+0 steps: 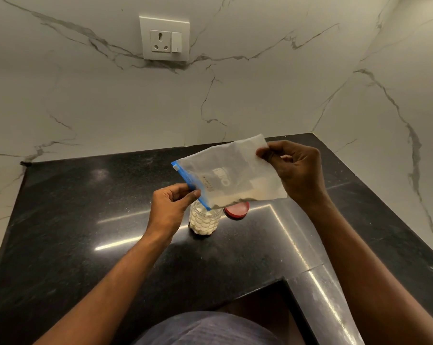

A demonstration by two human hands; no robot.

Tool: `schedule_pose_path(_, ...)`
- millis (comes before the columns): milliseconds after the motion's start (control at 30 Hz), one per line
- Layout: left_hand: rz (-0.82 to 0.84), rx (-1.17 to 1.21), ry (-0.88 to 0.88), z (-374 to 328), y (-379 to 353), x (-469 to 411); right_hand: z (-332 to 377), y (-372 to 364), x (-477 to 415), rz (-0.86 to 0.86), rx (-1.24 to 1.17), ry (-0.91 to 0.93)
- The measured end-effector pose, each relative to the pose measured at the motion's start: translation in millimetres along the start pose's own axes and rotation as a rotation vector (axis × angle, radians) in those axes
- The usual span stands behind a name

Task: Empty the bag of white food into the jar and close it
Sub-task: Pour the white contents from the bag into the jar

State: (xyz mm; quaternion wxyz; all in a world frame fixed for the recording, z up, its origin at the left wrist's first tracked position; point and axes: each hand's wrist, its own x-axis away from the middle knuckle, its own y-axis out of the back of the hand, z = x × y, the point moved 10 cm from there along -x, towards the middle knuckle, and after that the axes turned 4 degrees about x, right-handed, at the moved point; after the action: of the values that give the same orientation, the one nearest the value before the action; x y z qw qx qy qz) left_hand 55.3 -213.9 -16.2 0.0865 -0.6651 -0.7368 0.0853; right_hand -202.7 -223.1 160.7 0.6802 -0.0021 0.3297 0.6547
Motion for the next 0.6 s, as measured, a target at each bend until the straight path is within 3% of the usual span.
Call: schedule_pose_path(600,-0.019,-0.029,0.033,7.9,4.1,-0.8,-1.1,-1.7,-1.9,0.005,-0.038,-0.02)
